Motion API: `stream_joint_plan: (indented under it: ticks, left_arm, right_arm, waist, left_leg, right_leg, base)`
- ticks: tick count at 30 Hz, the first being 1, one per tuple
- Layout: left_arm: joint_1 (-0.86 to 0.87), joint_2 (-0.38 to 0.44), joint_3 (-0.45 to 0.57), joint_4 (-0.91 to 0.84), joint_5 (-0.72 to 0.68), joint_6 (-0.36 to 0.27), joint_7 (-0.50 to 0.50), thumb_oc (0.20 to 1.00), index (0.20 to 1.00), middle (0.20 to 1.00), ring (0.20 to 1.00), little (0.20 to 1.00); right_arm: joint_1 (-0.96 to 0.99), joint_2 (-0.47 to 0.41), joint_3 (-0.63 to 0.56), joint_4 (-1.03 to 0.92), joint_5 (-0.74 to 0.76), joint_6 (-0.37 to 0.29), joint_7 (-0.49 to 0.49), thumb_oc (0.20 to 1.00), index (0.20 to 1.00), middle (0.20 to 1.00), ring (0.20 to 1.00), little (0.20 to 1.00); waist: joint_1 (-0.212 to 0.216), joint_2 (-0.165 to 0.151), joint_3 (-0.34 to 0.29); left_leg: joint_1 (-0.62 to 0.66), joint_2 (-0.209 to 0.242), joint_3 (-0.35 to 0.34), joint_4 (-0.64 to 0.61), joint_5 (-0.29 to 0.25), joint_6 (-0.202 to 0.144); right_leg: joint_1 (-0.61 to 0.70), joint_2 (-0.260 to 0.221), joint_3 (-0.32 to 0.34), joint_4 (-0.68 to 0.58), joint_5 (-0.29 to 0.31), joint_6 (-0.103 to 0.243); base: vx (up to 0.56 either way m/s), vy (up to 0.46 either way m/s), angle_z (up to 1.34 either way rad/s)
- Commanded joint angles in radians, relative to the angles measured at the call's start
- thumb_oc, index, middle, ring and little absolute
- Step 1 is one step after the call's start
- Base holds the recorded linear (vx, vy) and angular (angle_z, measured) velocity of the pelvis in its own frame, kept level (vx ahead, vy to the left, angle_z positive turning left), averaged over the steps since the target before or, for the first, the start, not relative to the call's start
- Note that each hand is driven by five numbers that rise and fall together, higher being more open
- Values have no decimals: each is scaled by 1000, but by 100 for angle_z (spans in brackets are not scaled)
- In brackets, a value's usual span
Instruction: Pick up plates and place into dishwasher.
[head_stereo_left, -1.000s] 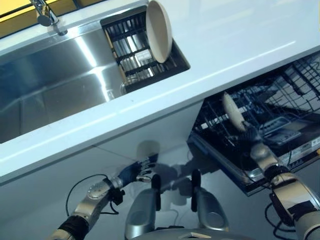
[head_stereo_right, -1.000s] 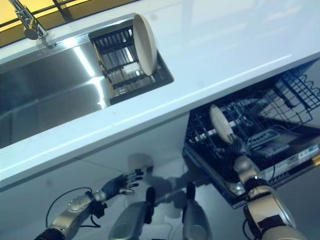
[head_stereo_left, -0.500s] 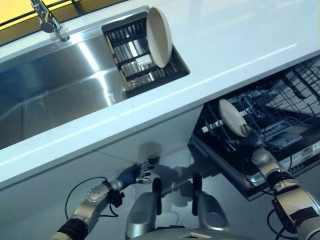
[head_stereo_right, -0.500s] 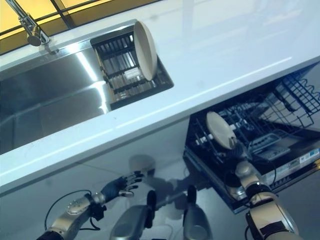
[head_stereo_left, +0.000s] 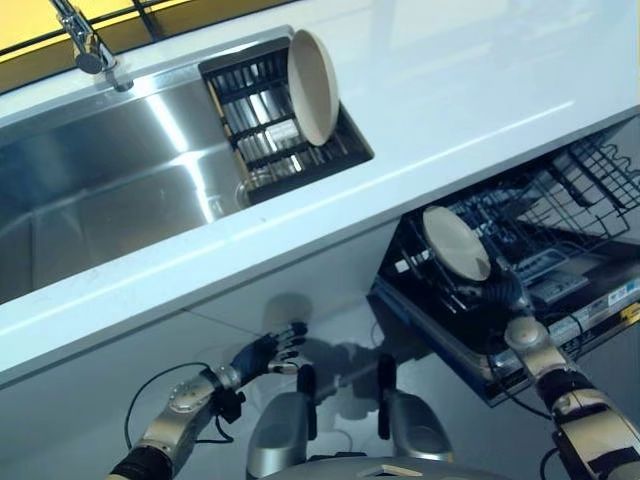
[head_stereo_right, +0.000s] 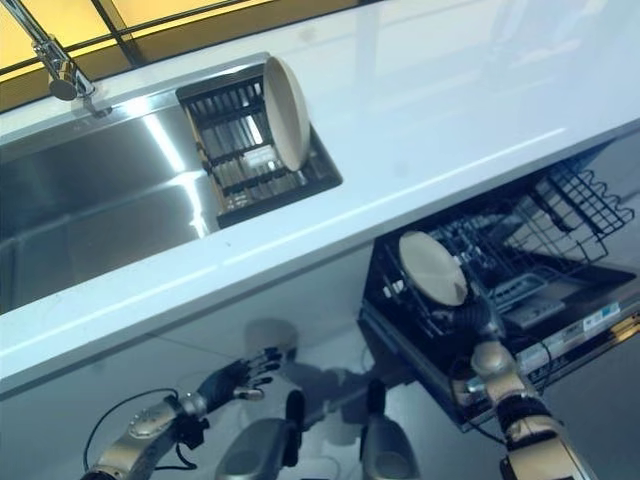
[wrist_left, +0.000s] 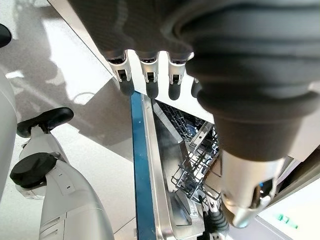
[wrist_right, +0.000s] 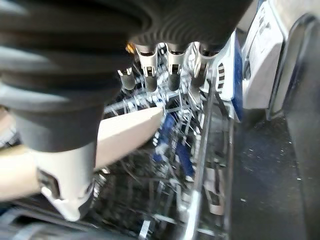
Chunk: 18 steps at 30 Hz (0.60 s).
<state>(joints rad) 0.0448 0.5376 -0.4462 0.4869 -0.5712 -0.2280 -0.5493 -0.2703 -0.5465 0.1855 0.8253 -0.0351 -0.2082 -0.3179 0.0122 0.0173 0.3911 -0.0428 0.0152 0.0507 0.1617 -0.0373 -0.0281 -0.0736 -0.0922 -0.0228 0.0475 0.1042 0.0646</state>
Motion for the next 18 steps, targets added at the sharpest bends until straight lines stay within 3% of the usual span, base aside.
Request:
stream_joint_plan:
  ticks: [1, 9, 18]
  left_arm:
    - [81, -17, 40, -84, -8, -29, 1, 1000, 1000, 1000, 1000, 1000]
    - [107, -23, 72, -90, 11, -29, 0, 1000, 1000, 1000, 1000, 1000]
    - [150, -43, 137, -90, 26, -31, -5, 1000, 1000, 1000, 1000, 1000]
  right_arm:
    - [30, -40, -29, -97, 18, -62, -44, 1000, 1000, 1000, 1000, 1000]
    - [99, -45, -68, -205, 46, -98, -13, 1000, 1000, 1000, 1000, 1000]
    - [236, -19, -108, -336, 128, -124, 134, 1000, 1000, 1000, 1000, 1000]
  waist:
    - [-22, -2, -41]
    - [-40, -16, -47]
    - [-65, -37, -89]
  left_leg:
    - [-71, 0, 11, 81, -82, 43]
    - [-70, -2, 19, 76, -85, 48]
    - [-36, -5, 31, 40, -86, 49]
  right_leg:
    - [-31, -28, 9, 115, -97, 69]
    - [-34, -25, 17, 110, -93, 73]
    - [-15, -17, 22, 92, -97, 76]
  base:
    - [-18, 4, -6]
    - [-19, -8, -10]
    - [-1, 1, 0]
